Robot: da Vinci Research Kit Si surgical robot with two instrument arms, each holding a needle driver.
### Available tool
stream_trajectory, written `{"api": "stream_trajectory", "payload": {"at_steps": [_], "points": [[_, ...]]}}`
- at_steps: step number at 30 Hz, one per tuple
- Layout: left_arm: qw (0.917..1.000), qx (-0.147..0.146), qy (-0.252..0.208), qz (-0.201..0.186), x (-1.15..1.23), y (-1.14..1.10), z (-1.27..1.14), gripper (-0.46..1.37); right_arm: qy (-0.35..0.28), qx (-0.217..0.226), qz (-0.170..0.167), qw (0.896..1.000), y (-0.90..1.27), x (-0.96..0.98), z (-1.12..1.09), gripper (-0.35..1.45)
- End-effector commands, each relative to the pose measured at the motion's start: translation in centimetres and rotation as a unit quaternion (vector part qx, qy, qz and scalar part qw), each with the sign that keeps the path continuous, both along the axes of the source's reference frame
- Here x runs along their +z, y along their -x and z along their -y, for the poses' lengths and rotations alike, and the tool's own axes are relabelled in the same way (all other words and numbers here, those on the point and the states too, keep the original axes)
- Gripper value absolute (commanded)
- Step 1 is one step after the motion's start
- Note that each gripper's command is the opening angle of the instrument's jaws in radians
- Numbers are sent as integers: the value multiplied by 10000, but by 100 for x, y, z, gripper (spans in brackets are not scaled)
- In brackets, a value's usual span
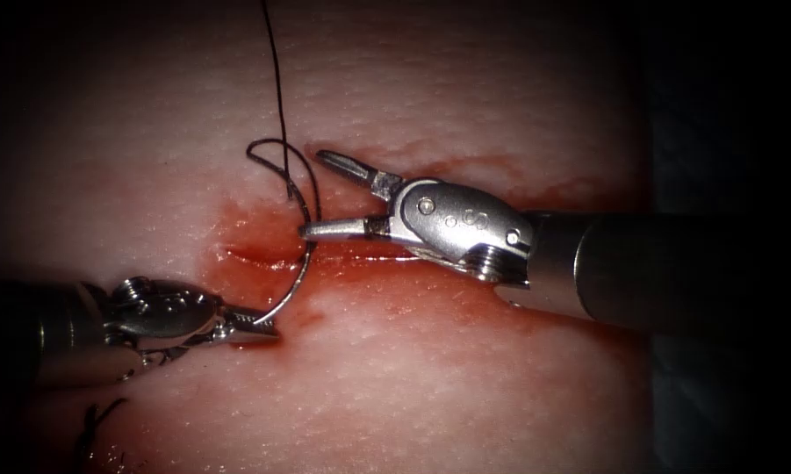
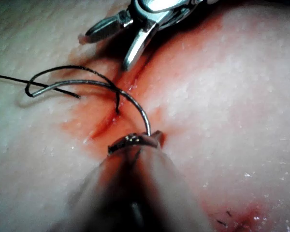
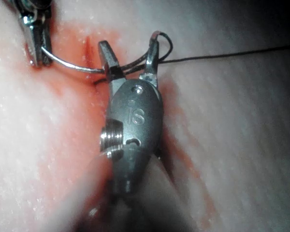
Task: Wound Closure
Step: With the left needle driver, pick up the needle near the needle's tip, then pass the needle from the left hand to the right hand
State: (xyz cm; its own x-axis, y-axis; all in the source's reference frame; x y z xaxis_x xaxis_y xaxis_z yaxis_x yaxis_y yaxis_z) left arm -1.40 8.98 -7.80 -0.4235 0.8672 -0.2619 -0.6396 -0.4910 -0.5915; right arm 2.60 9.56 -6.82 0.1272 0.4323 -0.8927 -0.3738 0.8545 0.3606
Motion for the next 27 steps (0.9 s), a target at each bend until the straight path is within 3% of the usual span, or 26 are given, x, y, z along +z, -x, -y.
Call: {"api": "stream_trajectory", "payload": {"at_steps": [1, 7, 16, 20, 22, 27], "points": [[9999, 14, 128, -71, -3, 0, -1, -35, -135, 41, 47, 9999, -1, -1, 0, 113], [9985, -118, 259, -475, -13, 0, -1, -35, -671, 209, 281, 9971, -4, -5, 4, 113], [9863, 259, 596, -1514, -24, -2, 2, -35, -1375, 599, 523, 9873, -8, -26, 6, 102], [9743, 517, 776, -2049, -39, -1, 2, -35, -1875, 1000, 527, 9757, -12, -40, 6, 88], [9713, 566, 860, -2145, -45, 0, 0, -35, -2004, 1046, 632, 9721, -15, -42, 6, 87], [9609, 727, 1063, -2452, -61, 7, -3, -35, -2731, 1157, 971, 9500, -23, -41, 10, 91]]}}
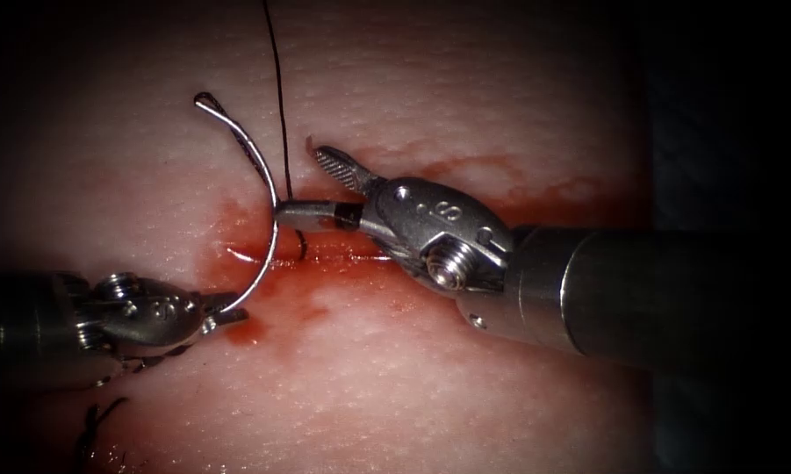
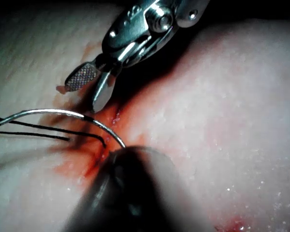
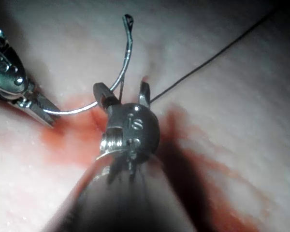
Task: Wound Closure
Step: Pass the needle from the left hand to the right hand
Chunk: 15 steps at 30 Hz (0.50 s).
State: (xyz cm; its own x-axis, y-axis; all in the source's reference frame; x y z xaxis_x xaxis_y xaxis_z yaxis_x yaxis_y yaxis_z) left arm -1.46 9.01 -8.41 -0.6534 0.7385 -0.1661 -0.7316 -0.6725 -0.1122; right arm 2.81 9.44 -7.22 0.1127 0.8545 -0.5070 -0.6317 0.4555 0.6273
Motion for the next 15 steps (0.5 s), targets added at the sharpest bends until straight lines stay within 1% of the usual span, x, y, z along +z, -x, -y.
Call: {"api": "stream_trajectory", "payload": {"at_steps": [1, 5, 11, 15], "points": [[10000, 67, 18, -61, -1, 3, 1, -35, -115, -1, 36, 9999, -3, -1, -2, 93], [9994, 228, 55, -252, -4, 11, 4, -35, -241, 8, 82, 9997, -6, -2, -1, 100], [9971, 508, 154, -545, -3, 16, 5, -35, -339, 118, 146, 9992, -10, -7, -1, 99], [9960, 627, 203, -609, -2, 22, 6, -35, -520, 15, 321, 9981, -15, -11, -7, 97]]}}
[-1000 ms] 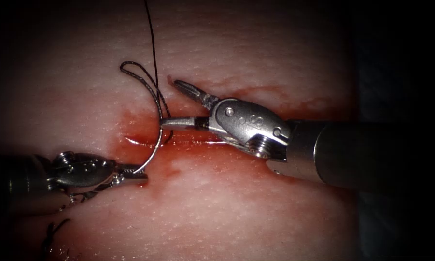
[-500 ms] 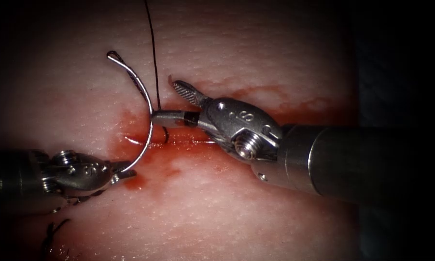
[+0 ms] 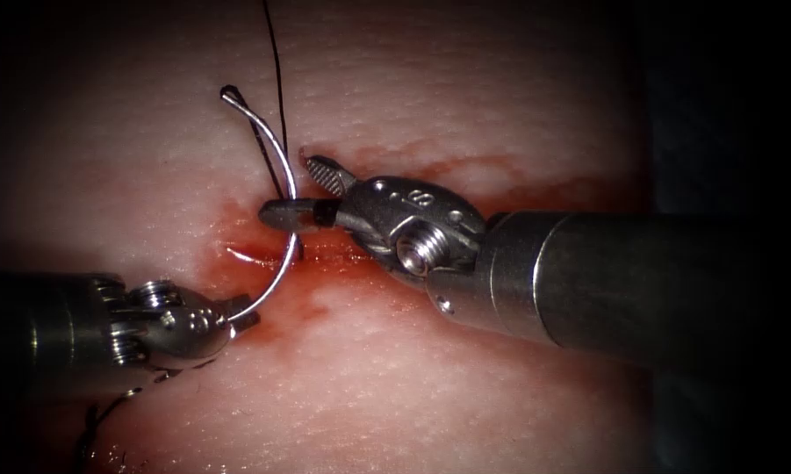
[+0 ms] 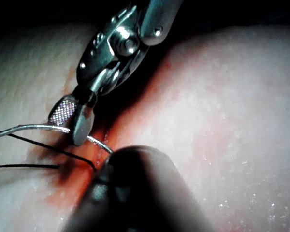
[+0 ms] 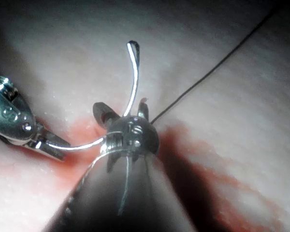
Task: Wound Closure
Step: Pass the needle from the left hand to the right hand
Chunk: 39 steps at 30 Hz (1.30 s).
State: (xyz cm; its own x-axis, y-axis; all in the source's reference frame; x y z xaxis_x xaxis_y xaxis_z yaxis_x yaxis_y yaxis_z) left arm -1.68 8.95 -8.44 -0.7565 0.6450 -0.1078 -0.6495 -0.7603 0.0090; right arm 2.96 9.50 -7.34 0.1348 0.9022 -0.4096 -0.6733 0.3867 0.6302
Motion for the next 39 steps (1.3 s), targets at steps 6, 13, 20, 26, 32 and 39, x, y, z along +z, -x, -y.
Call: {"api": "stream_trajectory", "payload": {"at_steps": [6, 13, 20, 26, 32, 39], "points": [[9993, 342, 46, -129, -1, 7, 1, -35, -141, -116, 140, 9997, -5, 2, -4, 96], [9963, 823, 121, -202, -1, 9, 1, -35, -228, -175, 224, 9993, -8, 3, -7, 88], [9944, 1018, 148, -232, -1, 9, 2, -35, -258, -166, 244, 9992, -11, 3, -12, 77], [9941, 1044, 160, -246, -2, 9, 2, -35, -315, -69, 275, 9991, -11, 2, -12, -18], [9941, 1036, 168, -262, -2, 9, 2, -35, -574, 157, 292, 9978, -8, -2, -11, -35], [9955, 890, 164, -281, -1, 9, 0, 0, -542, 274, 329, 9976, 1, -5, -14, -35]]}}
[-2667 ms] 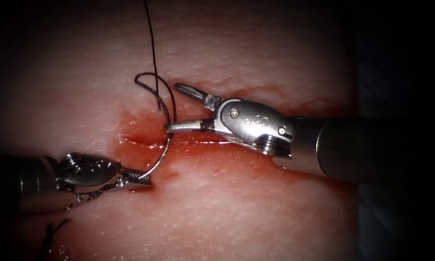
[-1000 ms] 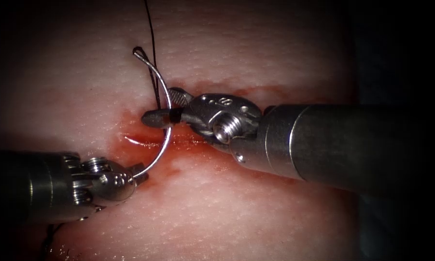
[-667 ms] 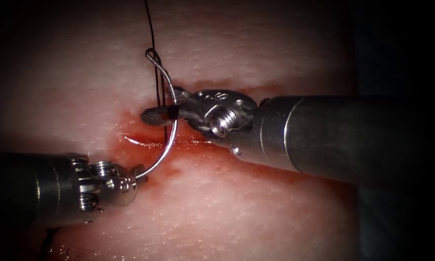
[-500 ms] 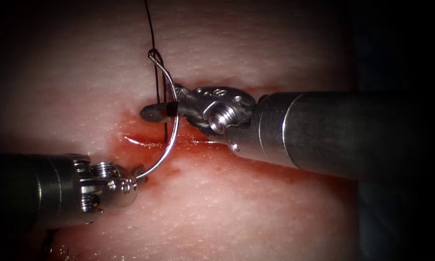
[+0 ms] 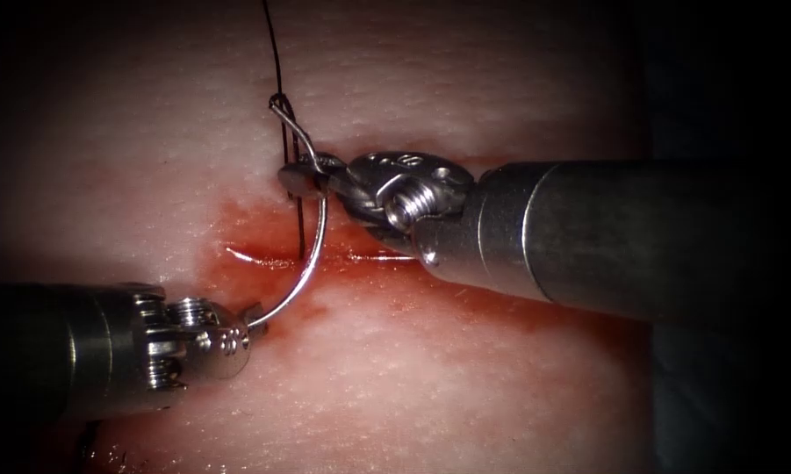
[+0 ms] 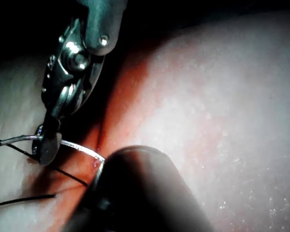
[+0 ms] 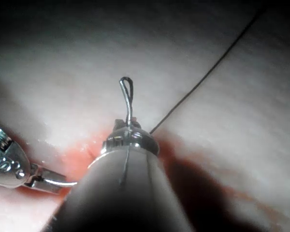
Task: Wound Closure
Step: Pass the needle from the left hand to the right hand, then open the incision with the left grasper
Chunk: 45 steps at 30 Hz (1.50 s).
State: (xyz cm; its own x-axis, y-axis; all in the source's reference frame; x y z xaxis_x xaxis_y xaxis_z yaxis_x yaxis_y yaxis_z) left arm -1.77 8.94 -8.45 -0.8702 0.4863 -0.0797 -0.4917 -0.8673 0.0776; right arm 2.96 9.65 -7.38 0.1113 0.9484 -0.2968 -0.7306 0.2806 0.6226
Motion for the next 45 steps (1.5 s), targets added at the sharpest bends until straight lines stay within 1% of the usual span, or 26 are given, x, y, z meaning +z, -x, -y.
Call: {"api": "stream_trajectory", "payload": {"at_steps": [1, 2, 3, 4, 5, 6, 7, 10, 13, 17, 20, 21, 23, 24, 26, 29, 32, 33, 34, 35, 37, 39, 41, 42, 44, 45], "points": [[10000, -64, -39, 24, 1, -1, -2, 14, 33, 27, -2, 10000, 1, 0, 0, -35], [9998, -192, -46, 28, 2, -1, -4, 43, 49, 33, -23, 10000, 4, 0, 0, -35], [9996, -281, -51, 36, 3, 0, -5, 53, 63, 43, -20, 10000, 6, 0, 0, -35], [9991, -418, -32, 77, 4, 0, -8, 45, 84, 53, -60, 9999, 8, 0, -1, -35], [9982, -564, 36, 180, 5, 1, -10, 23, 124, 74, -150, 9998, 11, 0, -3, -35], [9969, -714, 113, 295, 6, 1, -11, 48, 207, 59, -216, 9995, 14, 0, -4, -35], [9957, -816, 51, 442, 8, 1, -11, 94, 308, 60, -289, 9991, 19, 1, -8, -35], [9929, -973, -184, 654, 7, 2, -5, 107, 520, 55, -366, 9980, 27, 2, -15, -35], [9905, -1084, -345, 770, 3, 3, 0, 107, 644, 50, -415, 9970, 31, 1, -17, -35], [9866, -1069, -685, 1026, -2, 3, 6, 107, 930, -71, -415, 9948, 32, 0, -20, -35], [9811, -1093, -918, 1309, -7, 3, 10, 107, 1074, -145, -479, 9930, 36, 0, -24, -35], [9766, -1102, -1056, 1516, -11, 3, 11, 106, 1158, -198, -523, 9917, 39, 0, -27, -35], [9710, -1140, -1183, 1739, -16, 2, 11, 103, 1225, -257, -672, 9899, 45, -1, -30, -35], [9677, -1161, -1230, 1869, -20, 2, 9, 101, 1265, -321, -854, 9878, 49, 0, -32, -35], [9623, -1202, -1295, 2068, -26, 0, 3, 98, 1376, -405, -1015, 9844, 55, 0, -34, -35], [9512, -1240, -1373, 2468, -37, -3, -12, 88, 1458, -551, -1173, 9808, 64, 1, -36, -35], [9398, -1285, -1415, 2833, -47, -8, -28, 68, 1551, -770, -1340, 9757, 71, 1, -35, -35], [9391, -1281, -1408, 2862, -47, -9, -29, 66, 1549, -785, -1367, 9753, 72, 1, -35, -35], [9348, -1274, -1432, 2990, -49, -11, -34, 52, 1597, -857, -1433, 9729, 73, 0, -34, -35], [9320, -1276, -1469, 3059, -50, -12, -37, 46, 1608, -905, -1453, 9720, 74, 0, -34, -35], [9244, -1243, -1519, 3271, -51, -15, -48, 48, 1505, -1074, -1540, 9706, 76, -3, -34, -35], [9181, -1224, -1568, 3428, -48, -18, -61, 67, 1526, -1175, -1641, 9675, 78, -7, -36, -35], [9177, -1249, -1563, 3432, -45, -19, -67, 67, 1556, -1206, -1704, 9655, 79, -10, -36, -35], [9198, -1280, -1466, 3406, -41, -20, -73, 51, 1637, -1148, -1836, 9625, 79, -12, -36, -35], [9207, -1308, -1398, 3401, -35, -22, -79, 37, 1665, -1128, -2006, 9588, 80, -14, -35, -35], [9207, -1329, -1371, 3405, -30, -24, -81, 29, 1579, -1014, -2185, 9576, 80, -14, -35, -35]]}}
